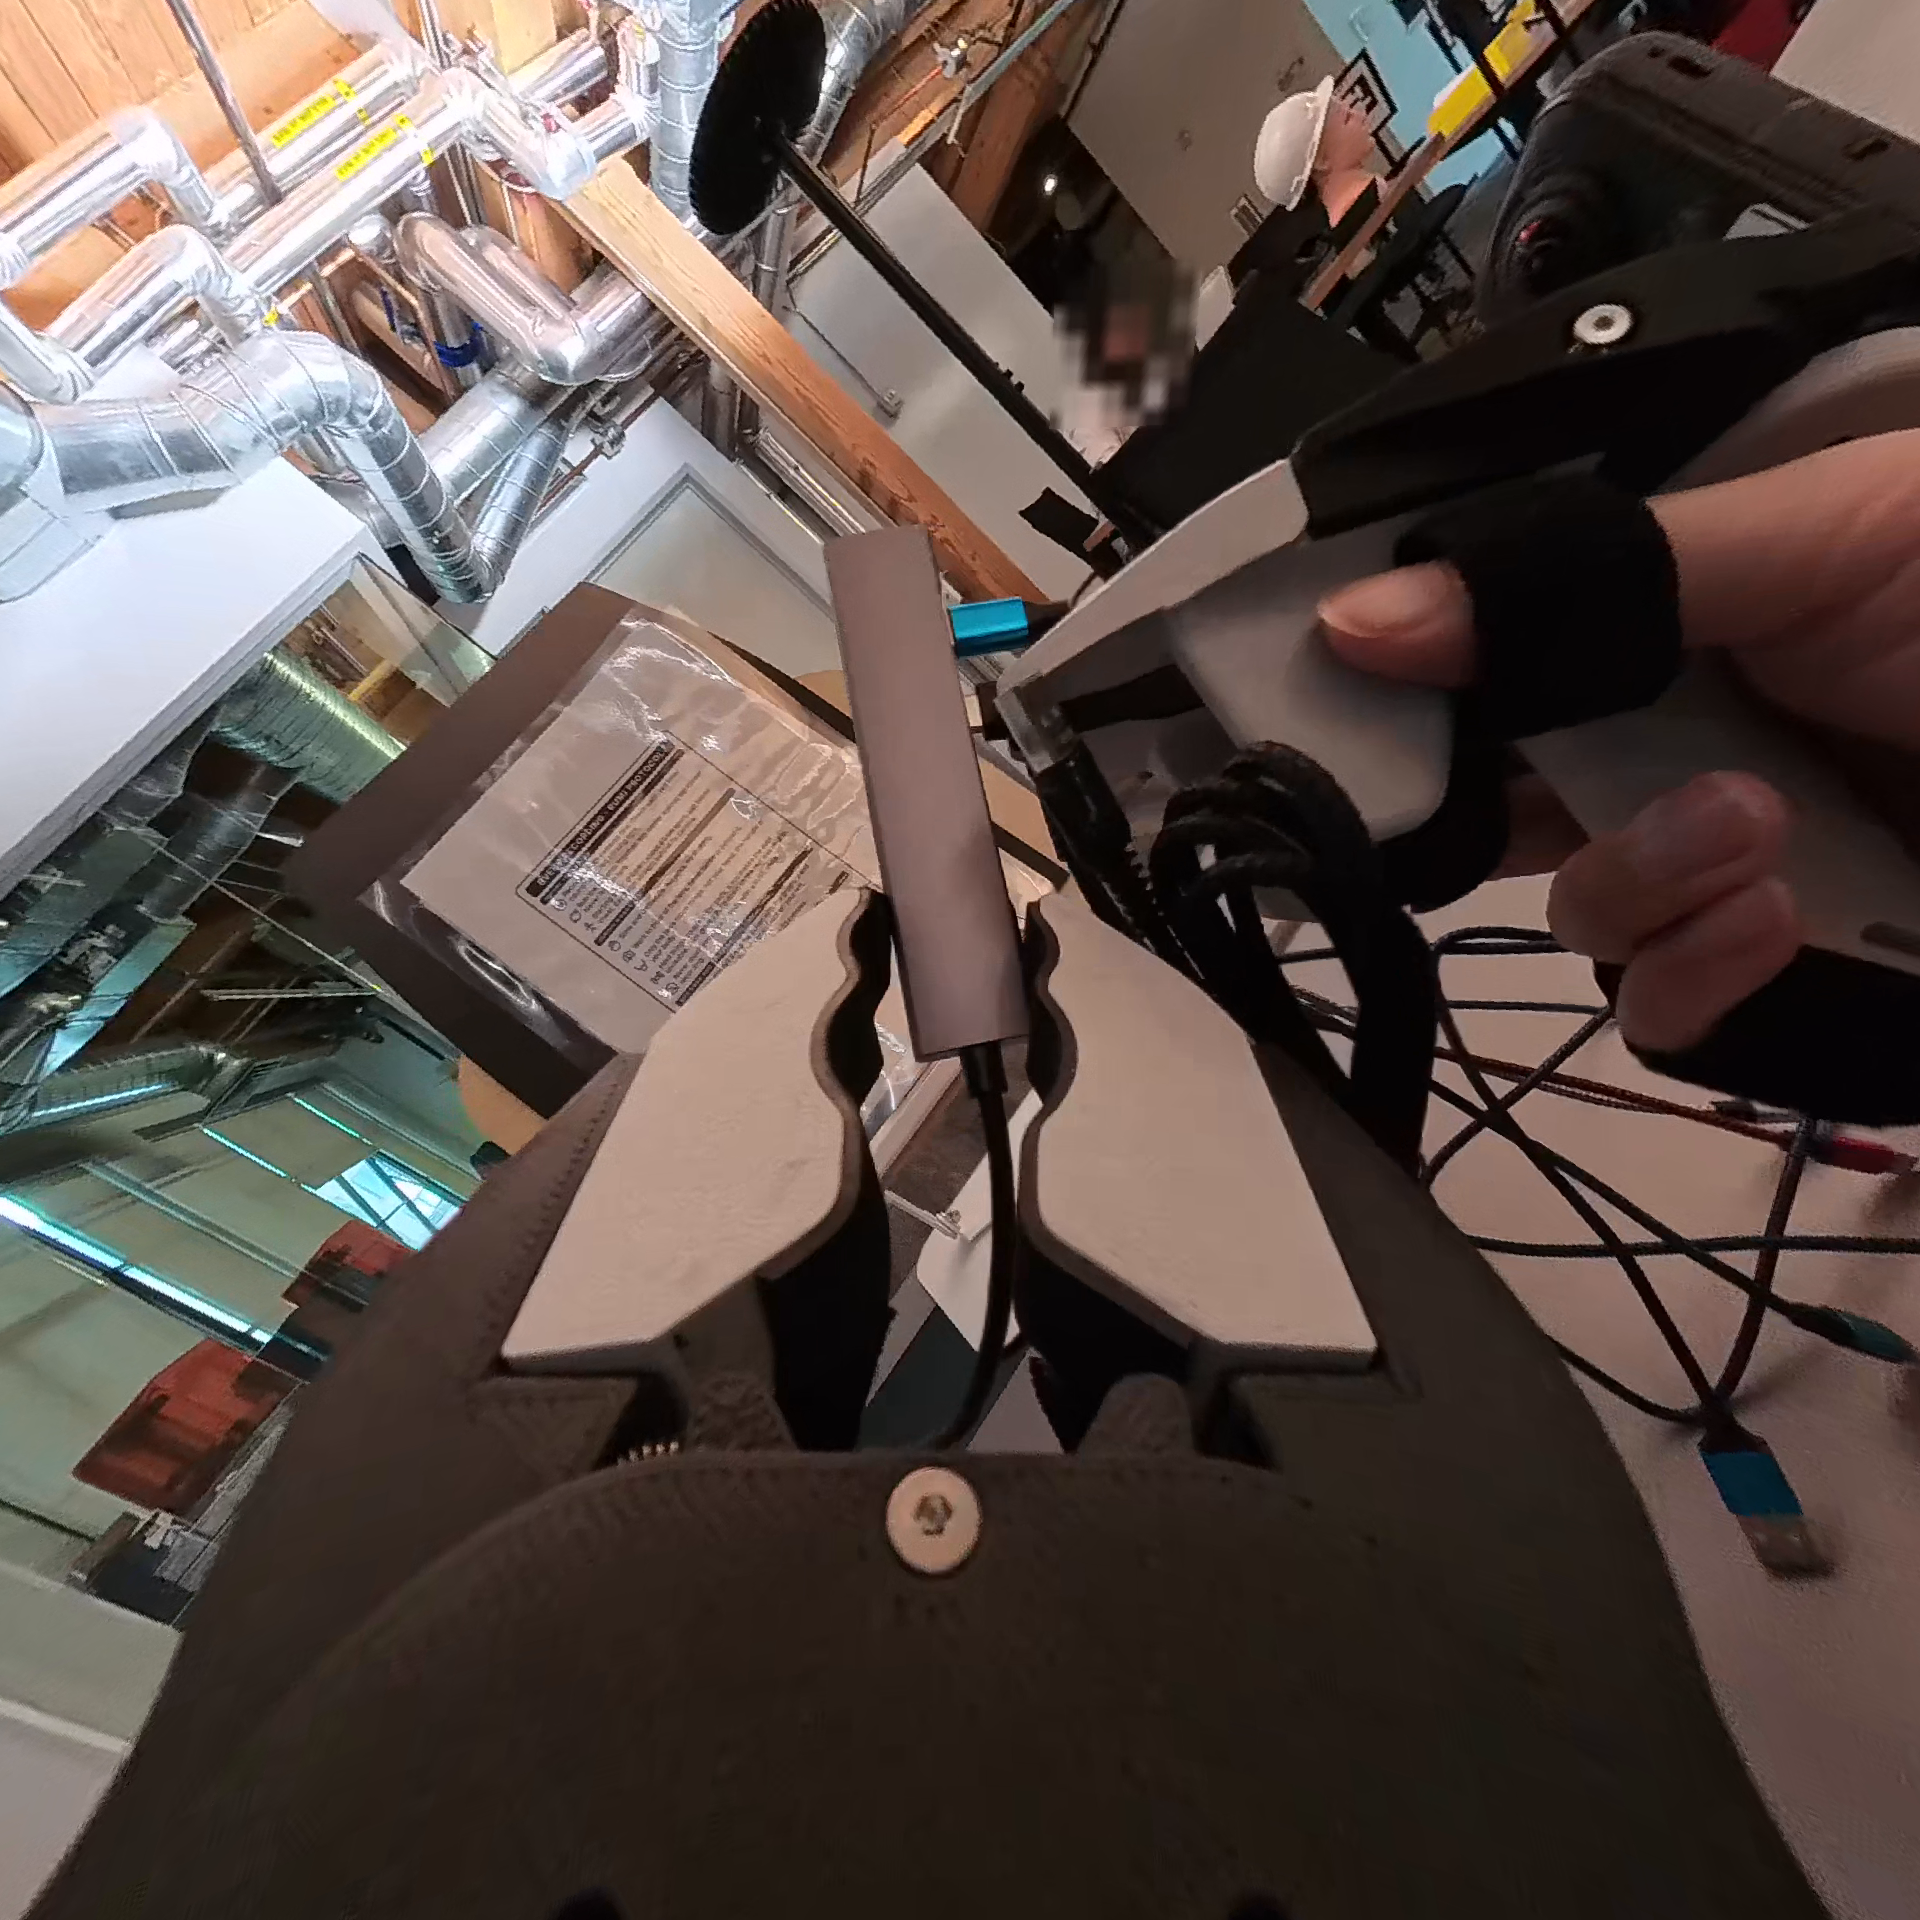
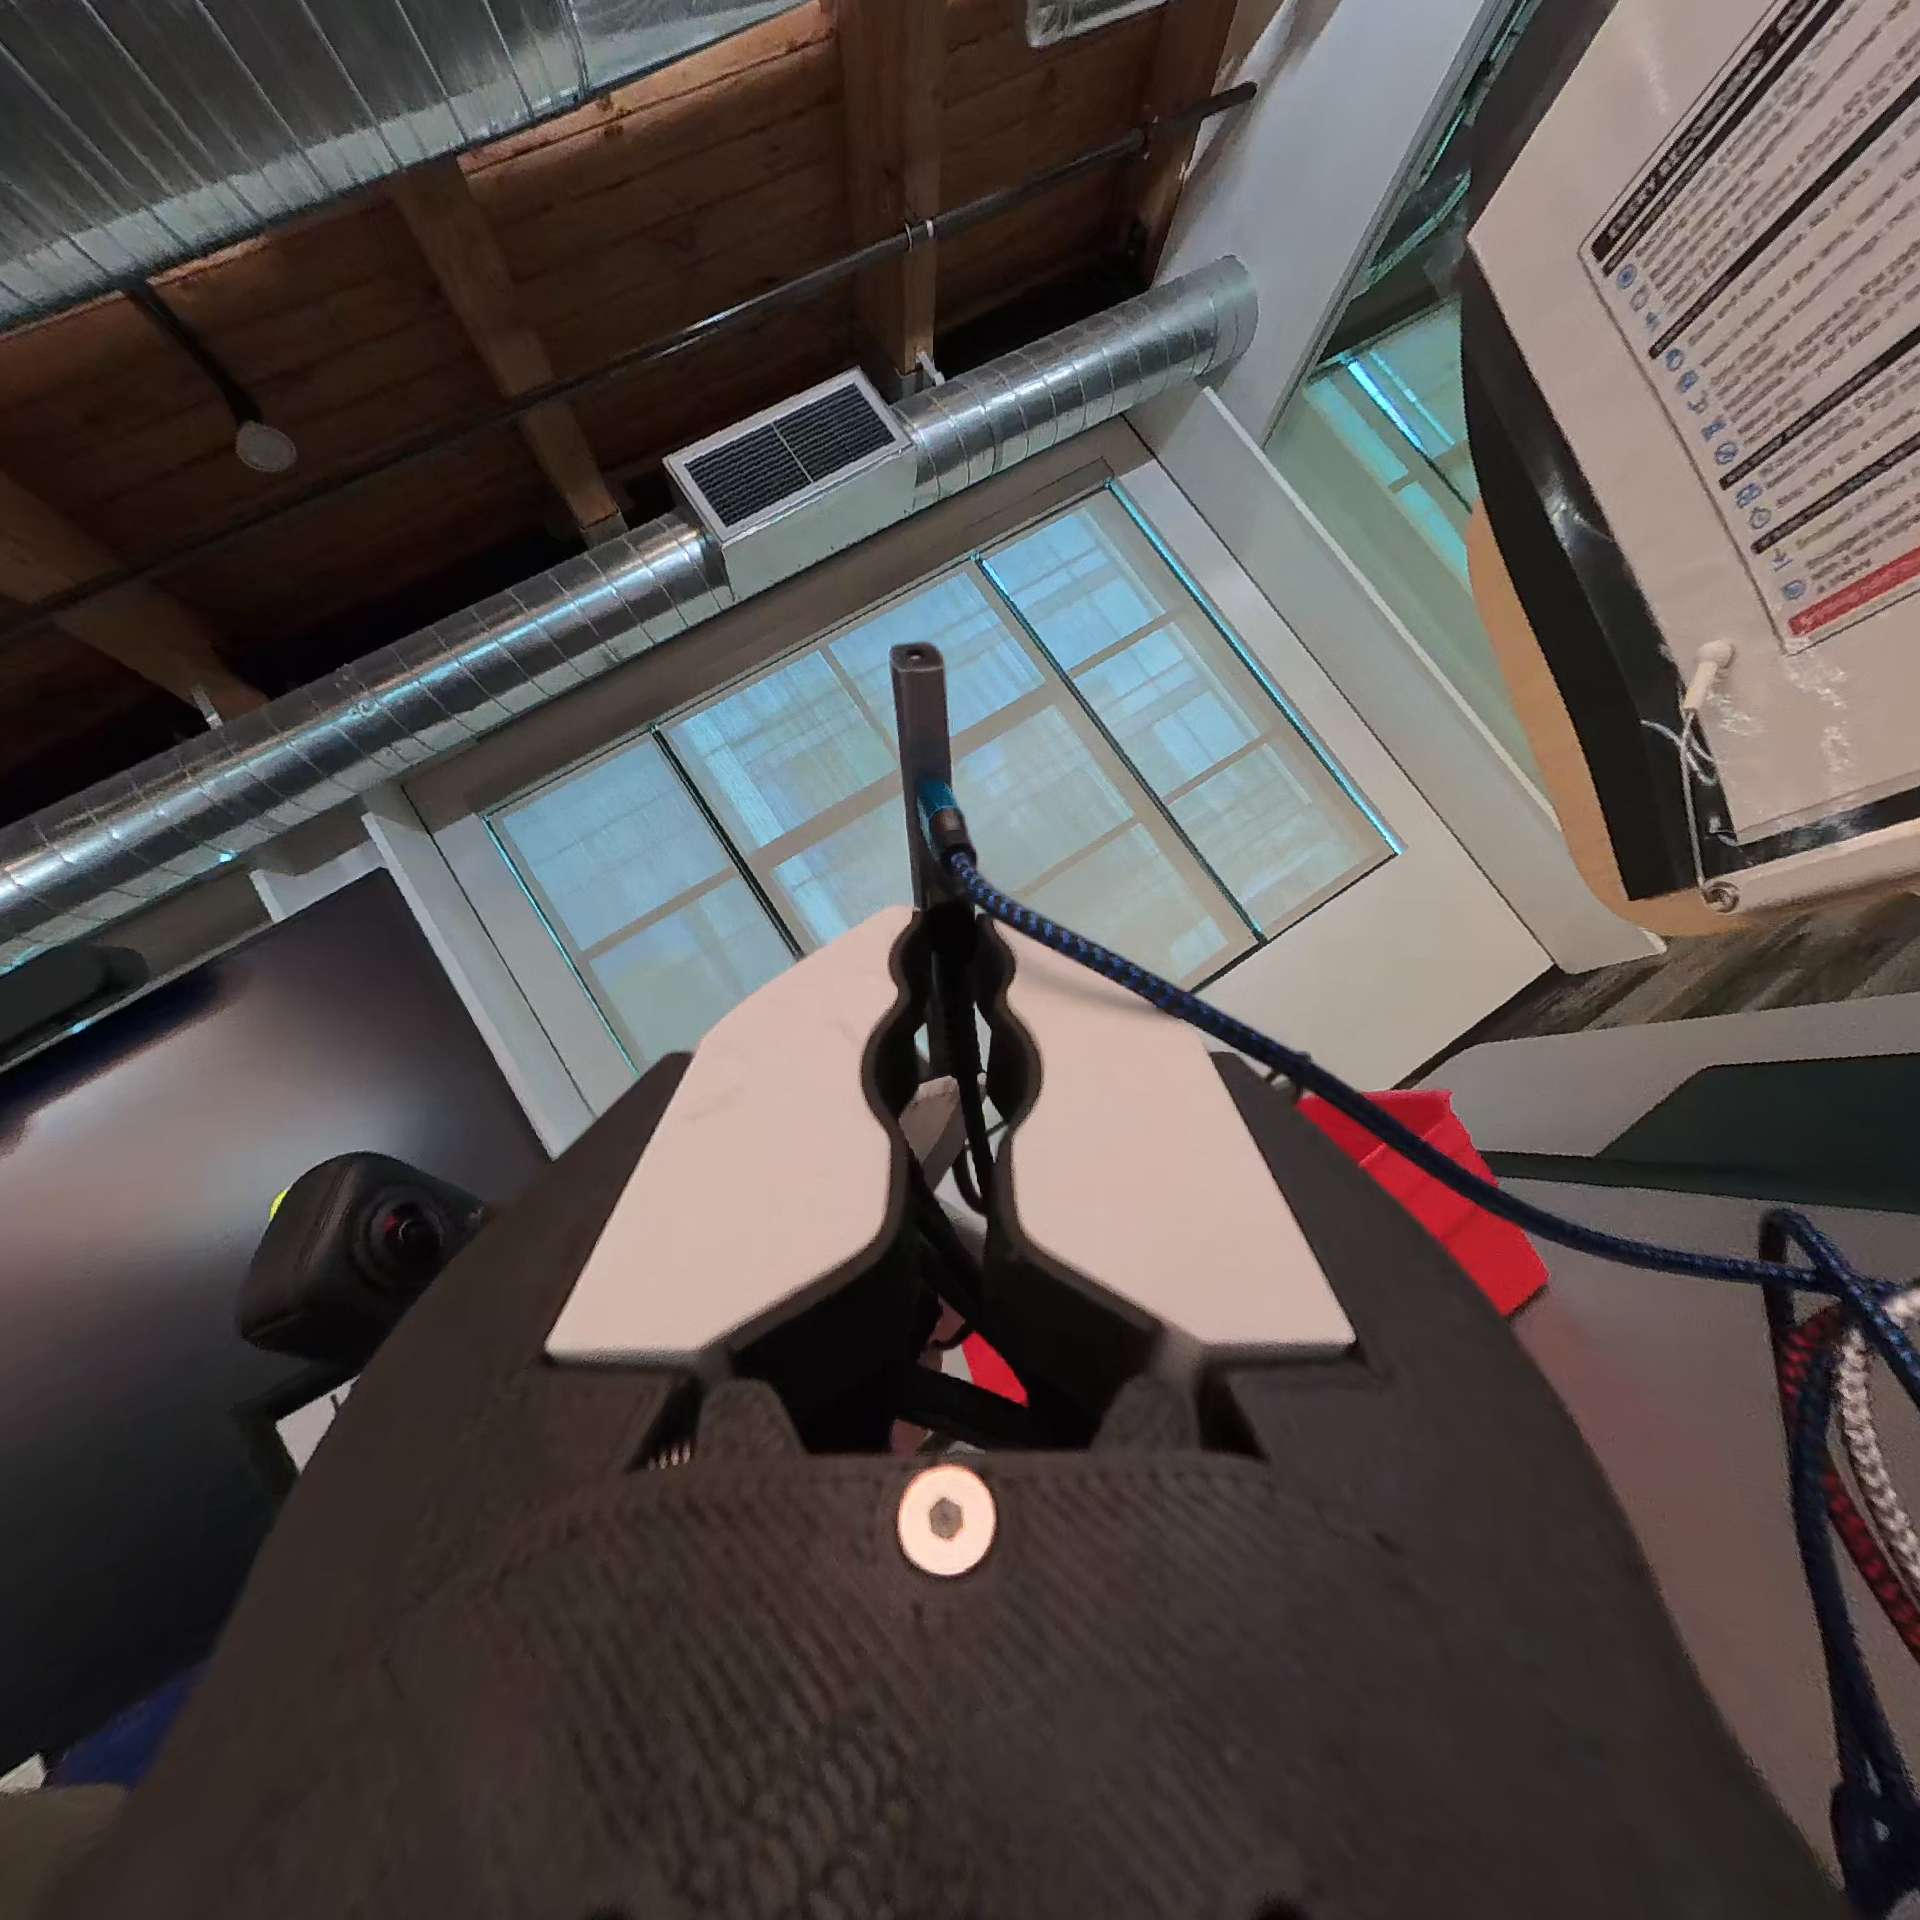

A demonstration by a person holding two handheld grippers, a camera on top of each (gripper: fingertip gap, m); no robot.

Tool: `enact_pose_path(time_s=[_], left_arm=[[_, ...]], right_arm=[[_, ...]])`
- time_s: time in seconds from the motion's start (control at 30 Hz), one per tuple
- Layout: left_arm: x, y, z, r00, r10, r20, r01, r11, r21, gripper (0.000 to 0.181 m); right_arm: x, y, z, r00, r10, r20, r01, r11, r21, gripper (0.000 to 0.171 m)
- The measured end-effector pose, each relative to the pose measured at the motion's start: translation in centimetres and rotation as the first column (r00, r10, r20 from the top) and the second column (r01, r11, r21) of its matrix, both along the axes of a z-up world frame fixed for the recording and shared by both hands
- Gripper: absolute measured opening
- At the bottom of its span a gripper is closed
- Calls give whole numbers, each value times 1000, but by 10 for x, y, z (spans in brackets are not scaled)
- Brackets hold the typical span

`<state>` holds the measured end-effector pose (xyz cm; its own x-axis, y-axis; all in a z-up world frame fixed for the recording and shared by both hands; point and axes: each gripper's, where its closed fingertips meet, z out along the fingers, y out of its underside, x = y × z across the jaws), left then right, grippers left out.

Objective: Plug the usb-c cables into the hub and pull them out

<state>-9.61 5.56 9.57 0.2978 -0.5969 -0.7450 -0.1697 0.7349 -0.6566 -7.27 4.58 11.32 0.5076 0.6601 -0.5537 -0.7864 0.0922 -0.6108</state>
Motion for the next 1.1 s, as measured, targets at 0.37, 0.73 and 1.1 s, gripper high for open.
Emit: enact_pose_path(time_s=[0.37, 0.73, 1.1], left_arm=[[-3, 3, -1, 999, -52, -9, 52, 998, -28, 25], [-2, 13, -18, 992, 22, -121, -17, 999, 43, 27], [-9, 9, -21, 986, 3, -167, 13, 996, 93, 27]], right_arm=[[-8, 3, -2, 997, 80, 9, -80, 997, -9, 9], [-10, 11, -15, 992, 67, 104, -61, 997, -55, 9], [-13, 16, -23, 982, 138, 127, -126, 987, -99, 9]])
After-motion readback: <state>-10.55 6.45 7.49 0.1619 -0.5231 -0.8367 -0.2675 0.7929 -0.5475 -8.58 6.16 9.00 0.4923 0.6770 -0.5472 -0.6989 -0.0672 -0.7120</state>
